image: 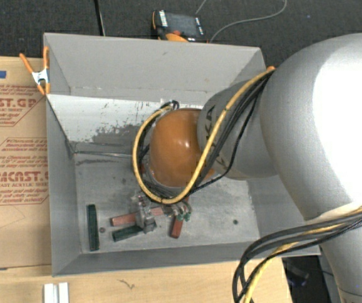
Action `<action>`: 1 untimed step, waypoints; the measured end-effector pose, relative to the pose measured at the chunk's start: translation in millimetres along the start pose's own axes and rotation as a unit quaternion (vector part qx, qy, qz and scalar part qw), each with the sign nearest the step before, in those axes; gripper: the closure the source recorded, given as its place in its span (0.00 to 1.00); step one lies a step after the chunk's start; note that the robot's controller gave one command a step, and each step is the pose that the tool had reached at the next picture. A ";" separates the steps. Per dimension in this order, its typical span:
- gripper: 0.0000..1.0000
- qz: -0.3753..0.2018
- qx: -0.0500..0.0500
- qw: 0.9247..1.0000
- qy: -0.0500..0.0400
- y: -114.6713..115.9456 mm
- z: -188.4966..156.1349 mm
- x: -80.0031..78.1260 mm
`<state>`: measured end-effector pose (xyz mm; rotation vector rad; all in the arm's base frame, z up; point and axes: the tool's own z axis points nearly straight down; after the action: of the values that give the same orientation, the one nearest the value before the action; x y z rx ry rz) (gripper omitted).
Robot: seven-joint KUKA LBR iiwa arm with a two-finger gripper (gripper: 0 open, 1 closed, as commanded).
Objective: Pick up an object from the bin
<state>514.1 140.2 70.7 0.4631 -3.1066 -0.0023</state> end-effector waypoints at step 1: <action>1.00 -0.076 0.001 0.997 -0.005 0.6 -119.2 -8.1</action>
Offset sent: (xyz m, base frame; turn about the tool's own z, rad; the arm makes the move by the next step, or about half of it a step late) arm 0.0057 0.0016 0.1159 -0.1516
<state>521.8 143.1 189.9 0.7000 -3.0722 -0.0011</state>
